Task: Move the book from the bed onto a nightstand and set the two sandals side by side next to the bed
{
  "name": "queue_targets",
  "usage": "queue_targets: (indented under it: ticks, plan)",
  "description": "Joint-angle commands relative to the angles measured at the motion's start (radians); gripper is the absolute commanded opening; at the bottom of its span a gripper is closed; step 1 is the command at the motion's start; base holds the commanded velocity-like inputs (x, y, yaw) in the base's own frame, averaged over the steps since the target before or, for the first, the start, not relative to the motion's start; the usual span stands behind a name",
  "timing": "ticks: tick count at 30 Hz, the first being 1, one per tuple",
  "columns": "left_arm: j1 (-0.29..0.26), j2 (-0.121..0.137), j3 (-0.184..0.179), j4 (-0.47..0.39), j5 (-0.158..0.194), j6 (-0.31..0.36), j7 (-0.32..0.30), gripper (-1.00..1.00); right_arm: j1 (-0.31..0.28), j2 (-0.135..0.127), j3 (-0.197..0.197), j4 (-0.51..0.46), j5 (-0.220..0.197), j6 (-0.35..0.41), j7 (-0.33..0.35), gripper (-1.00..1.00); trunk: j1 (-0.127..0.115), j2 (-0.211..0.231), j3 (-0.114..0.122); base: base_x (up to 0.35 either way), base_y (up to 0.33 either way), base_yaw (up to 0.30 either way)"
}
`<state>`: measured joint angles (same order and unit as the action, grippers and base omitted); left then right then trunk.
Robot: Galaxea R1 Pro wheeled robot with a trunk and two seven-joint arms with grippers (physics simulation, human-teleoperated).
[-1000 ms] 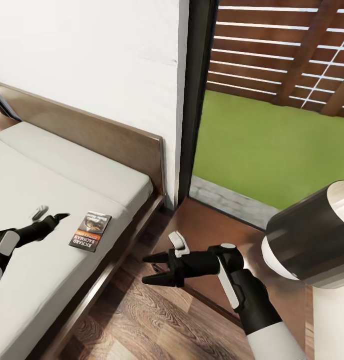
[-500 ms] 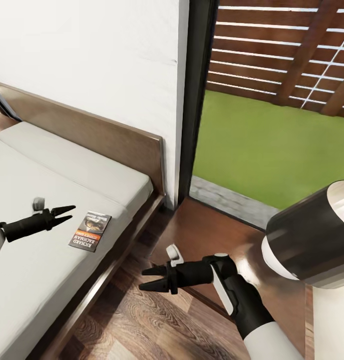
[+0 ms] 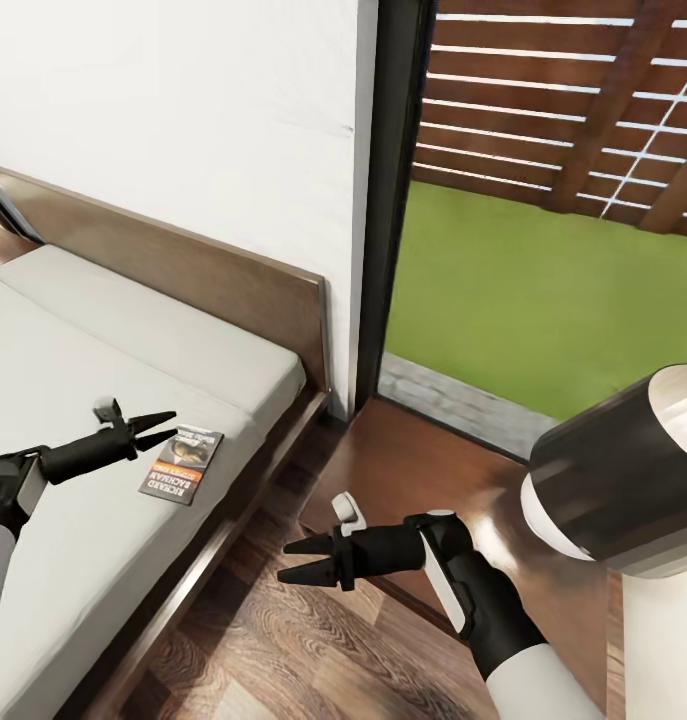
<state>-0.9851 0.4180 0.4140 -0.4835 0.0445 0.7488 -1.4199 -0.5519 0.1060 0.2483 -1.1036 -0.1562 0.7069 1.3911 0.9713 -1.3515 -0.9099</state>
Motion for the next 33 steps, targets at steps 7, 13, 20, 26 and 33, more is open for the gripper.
queue_targets:
  ticks: [7, 13, 20, 26, 33]
  plan:
    - [0.0, -0.148, -0.075, -0.001, -0.001, 0.007, -0.045, 1.0, -0.001, 0.0, -0.001, 0.038, -0.005, 0.002, 0.0, 1.0, 0.0, 0.0, -0.001, 0.0, 0.0, 0.0]
    - [0.055, -0.188, -0.079, 0.004, 0.002, -0.006, -0.047, 1.0, -0.001, -0.002, -0.006, 0.05, -0.006, 0.002, 0.0, 1.0, 0.0, 0.0, -0.001, 0.0, 0.0, 0.0]
    - [0.112, -0.185, -0.077, -0.001, 0.004, -0.013, -0.063, 1.0, 0.0, -0.002, -0.009, 0.051, -0.006, 0.002, 0.0, 1.0, 0.0, 0.0, -0.001, 0.0, 0.0, 0.0]
    - [0.118, -0.186, -0.079, -0.002, 0.0, -0.014, -0.072, 1.0, -0.001, -0.002, -0.012, 0.05, -0.006, 0.0, 0.0, 1.0, 0.0, 0.0, -0.001, 0.0, 0.0, 0.0]
    - [0.119, -0.188, -0.081, 0.0, -0.001, -0.015, -0.071, 1.0, 0.0, -0.002, -0.013, 0.051, -0.007, -0.023, 0.0, 1.0, 0.0, 0.0, -0.001, 0.0, 0.0, 0.0]
